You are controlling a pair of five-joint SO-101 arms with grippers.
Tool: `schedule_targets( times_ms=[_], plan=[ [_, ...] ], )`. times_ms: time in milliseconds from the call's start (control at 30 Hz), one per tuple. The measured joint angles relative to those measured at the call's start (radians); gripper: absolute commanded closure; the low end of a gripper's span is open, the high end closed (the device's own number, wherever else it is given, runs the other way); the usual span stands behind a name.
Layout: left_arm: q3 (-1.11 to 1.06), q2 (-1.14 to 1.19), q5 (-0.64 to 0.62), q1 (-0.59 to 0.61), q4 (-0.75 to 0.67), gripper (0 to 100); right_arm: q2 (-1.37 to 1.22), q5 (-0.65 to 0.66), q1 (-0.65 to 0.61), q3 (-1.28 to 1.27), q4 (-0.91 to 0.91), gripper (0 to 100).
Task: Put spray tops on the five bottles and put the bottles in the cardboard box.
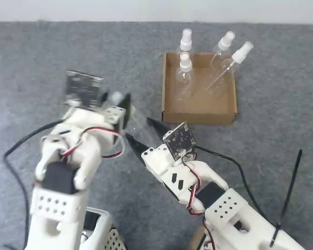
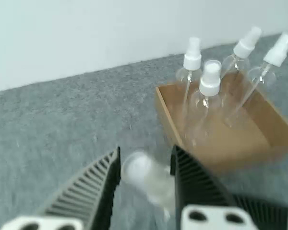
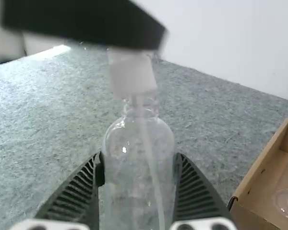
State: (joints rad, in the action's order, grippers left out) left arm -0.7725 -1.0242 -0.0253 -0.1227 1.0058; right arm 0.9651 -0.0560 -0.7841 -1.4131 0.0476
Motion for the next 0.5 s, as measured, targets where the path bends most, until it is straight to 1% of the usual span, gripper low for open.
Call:
schedule_targets(
  times_ms=[100, 267, 400, 500],
  plan=[
    [0.009, -0.002, 0.002, 0.009, 0.003, 84, 0.0, 0.0, 0.002, -0.002, 0.0, 99.3],
    [0.114, -0.002, 0.003, 0.092, 0.084, 84, 0.0, 0.0, 0.0, 0.0, 0.0, 99.3],
    [0.176, -0.002, 0.003, 0.104, 0.152, 84, 0.0, 0.0, 0.0, 0.0, 0.0, 99.3],
    [0.181, -0.02, 0.003, 0.103, 0.166, 84, 0.0, 0.0, 0.0, 0.0, 0.0, 99.3]
  ],
)
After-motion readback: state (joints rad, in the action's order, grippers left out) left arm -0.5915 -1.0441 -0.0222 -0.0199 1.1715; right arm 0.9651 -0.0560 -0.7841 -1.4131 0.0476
